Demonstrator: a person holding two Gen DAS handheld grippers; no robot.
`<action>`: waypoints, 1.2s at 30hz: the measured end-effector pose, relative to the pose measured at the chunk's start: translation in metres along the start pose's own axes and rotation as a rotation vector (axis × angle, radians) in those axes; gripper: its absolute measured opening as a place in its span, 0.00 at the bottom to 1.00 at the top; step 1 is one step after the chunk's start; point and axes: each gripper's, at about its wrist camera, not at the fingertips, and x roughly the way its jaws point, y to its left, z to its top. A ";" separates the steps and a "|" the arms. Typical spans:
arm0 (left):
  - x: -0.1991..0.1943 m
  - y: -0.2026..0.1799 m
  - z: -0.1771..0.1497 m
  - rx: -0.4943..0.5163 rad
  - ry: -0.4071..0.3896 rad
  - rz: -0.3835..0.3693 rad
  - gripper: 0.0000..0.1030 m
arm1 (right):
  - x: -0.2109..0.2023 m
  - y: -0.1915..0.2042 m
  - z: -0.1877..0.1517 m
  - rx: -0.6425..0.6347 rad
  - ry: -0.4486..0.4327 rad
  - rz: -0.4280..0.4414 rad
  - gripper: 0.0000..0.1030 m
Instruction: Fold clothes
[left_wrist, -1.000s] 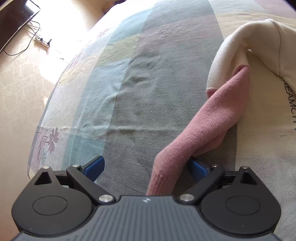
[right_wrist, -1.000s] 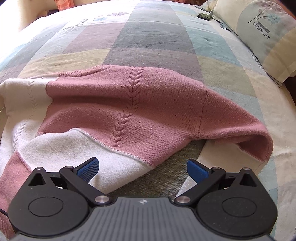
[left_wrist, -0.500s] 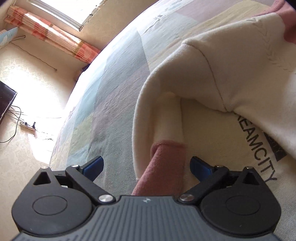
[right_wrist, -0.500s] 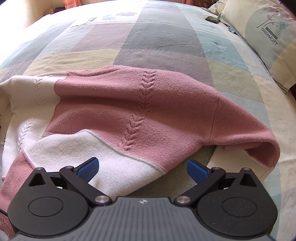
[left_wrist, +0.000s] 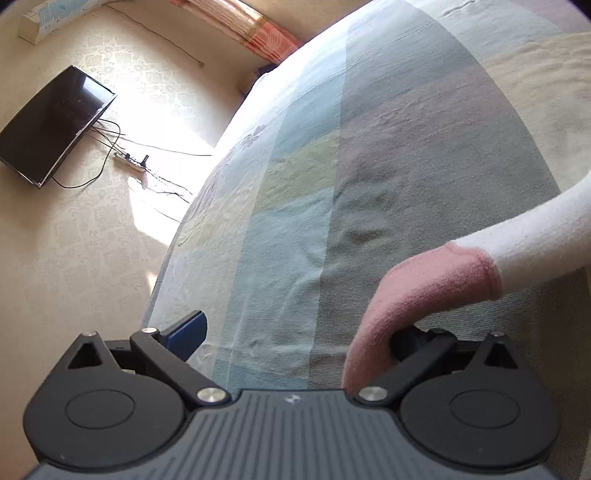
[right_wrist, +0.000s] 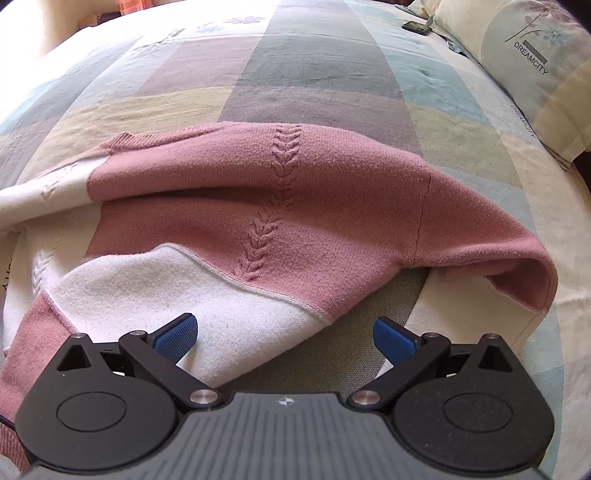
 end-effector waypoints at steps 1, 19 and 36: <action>-0.003 -0.004 -0.001 0.030 -0.011 -0.033 0.97 | 0.000 0.001 0.001 -0.003 -0.001 -0.001 1.00; -0.108 -0.052 0.038 -0.050 -0.102 -0.715 0.96 | 0.002 0.034 0.013 -0.051 -0.025 0.075 1.00; -0.111 -0.179 0.051 -0.137 0.130 -1.130 0.96 | 0.042 0.069 -0.025 -0.307 -0.024 0.150 1.00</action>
